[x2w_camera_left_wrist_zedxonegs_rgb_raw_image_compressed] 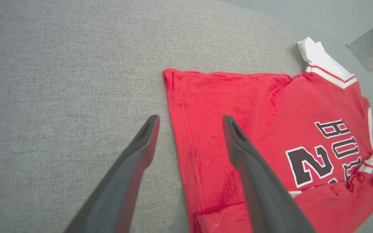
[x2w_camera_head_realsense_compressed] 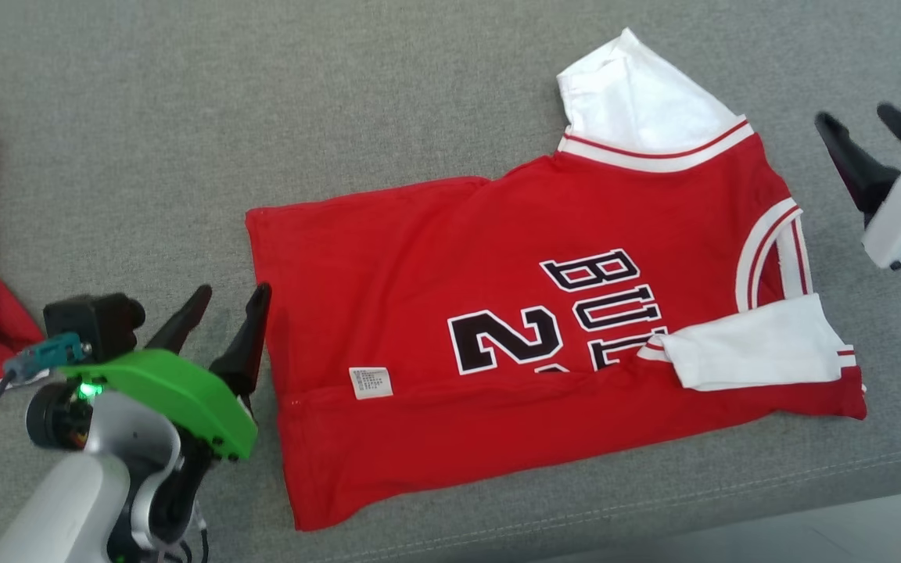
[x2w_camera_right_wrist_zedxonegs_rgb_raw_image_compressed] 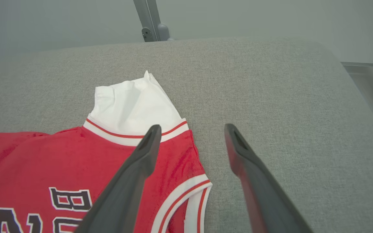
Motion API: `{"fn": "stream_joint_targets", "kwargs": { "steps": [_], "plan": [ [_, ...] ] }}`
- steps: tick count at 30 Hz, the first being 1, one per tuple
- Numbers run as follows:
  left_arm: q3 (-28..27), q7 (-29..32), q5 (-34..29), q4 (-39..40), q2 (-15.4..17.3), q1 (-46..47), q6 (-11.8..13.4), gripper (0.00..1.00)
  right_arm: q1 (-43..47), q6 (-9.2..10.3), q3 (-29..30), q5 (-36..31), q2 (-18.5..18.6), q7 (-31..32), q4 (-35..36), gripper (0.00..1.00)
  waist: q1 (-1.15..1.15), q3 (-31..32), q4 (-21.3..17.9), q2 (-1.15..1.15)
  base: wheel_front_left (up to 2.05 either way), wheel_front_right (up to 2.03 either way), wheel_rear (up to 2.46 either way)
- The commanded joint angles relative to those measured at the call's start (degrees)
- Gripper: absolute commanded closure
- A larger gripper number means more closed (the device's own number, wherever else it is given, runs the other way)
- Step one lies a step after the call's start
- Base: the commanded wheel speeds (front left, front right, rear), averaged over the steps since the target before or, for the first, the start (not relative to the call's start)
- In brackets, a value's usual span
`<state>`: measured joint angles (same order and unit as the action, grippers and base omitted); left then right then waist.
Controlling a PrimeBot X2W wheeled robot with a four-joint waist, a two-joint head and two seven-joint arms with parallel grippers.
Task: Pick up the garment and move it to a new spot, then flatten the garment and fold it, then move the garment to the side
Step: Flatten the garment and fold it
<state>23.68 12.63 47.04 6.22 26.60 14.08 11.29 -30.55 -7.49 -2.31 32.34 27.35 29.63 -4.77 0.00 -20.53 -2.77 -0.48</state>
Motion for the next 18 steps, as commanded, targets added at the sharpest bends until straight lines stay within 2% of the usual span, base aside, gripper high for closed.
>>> {"fn": "stream_joint_targets", "kwargs": {
  "steps": [1, 9, 18],
  "plan": [
    [0.06, 0.21, -0.29, -0.92, -0.39, 2.02, -0.51, 0.00, -1.49, 0.00, -0.54, -1.17, -0.87, -0.71, -0.78, 0.00, 0.00, -4.47, 1.66, 0.48, 0.00, 0.00, 0.00],
    [3.14, 1.55, -1.47, -14.27, -4.69, 16.21, -4.95, 0.00, -16.95, 0.01, -5.67, -9.93, -4.87, -5.62, -14.52, 0.00, 0.00, -10.94, 5.16, 0.48, 0.00, 0.00, 0.00],
    [5.40, 0.96, -1.89, -22.51, -7.55, 20.90, -7.94, 0.00, -24.34, 0.01, -8.33, -12.16, -6.00, -9.02, -26.22, 0.00, 0.00, -12.97, 8.02, 0.48, 0.00, 0.00, 0.00]
  ]
}}
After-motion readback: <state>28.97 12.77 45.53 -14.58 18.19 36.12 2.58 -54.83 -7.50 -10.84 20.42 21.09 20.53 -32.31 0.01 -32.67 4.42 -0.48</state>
